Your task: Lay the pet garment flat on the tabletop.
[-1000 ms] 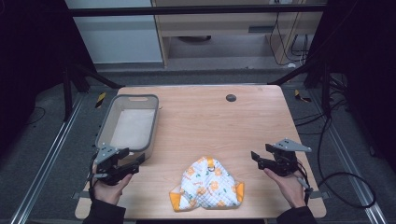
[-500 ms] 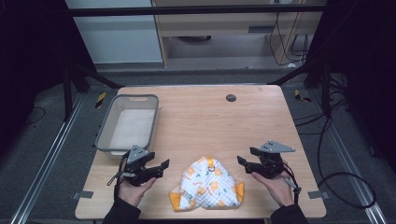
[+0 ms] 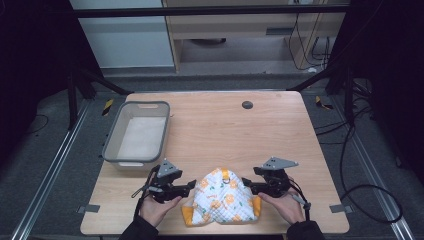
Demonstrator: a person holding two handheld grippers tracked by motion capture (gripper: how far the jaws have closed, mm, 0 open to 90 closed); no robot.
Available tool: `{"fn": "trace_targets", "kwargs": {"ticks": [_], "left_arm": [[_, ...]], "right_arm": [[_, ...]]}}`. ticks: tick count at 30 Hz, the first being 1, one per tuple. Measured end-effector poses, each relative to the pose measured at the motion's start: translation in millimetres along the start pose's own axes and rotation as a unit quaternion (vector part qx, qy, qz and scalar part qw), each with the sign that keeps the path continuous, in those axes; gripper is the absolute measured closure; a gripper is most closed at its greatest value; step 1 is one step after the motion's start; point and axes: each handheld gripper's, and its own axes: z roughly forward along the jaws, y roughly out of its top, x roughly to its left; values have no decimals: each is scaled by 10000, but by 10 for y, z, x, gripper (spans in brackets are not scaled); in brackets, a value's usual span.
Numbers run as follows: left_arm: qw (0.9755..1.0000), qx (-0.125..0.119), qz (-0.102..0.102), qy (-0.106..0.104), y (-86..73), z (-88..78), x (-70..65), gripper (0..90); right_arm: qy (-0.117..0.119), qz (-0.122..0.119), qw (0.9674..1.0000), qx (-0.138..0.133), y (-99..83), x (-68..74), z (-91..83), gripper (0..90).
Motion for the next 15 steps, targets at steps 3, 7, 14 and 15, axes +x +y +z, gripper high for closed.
{"fn": "trace_targets", "kwargs": {"ticks": [3,7,14,15], "left_arm": [[10000,27,40,-52,0,36,-39,346],[9998,121,121,-105,4,103,-84,336],[9988,372,248,-179,-18,239,-147,318],[9988,389,246,-179,-24,252,-152,317]], "right_arm": [[83,-23,9999,78,-17,21,33,385],[170,-19,9997,158,-46,44,81,398],[313,-12,9991,289,-79,91,154,415],[355,-13,9988,339,-92,96,175,418]]}}
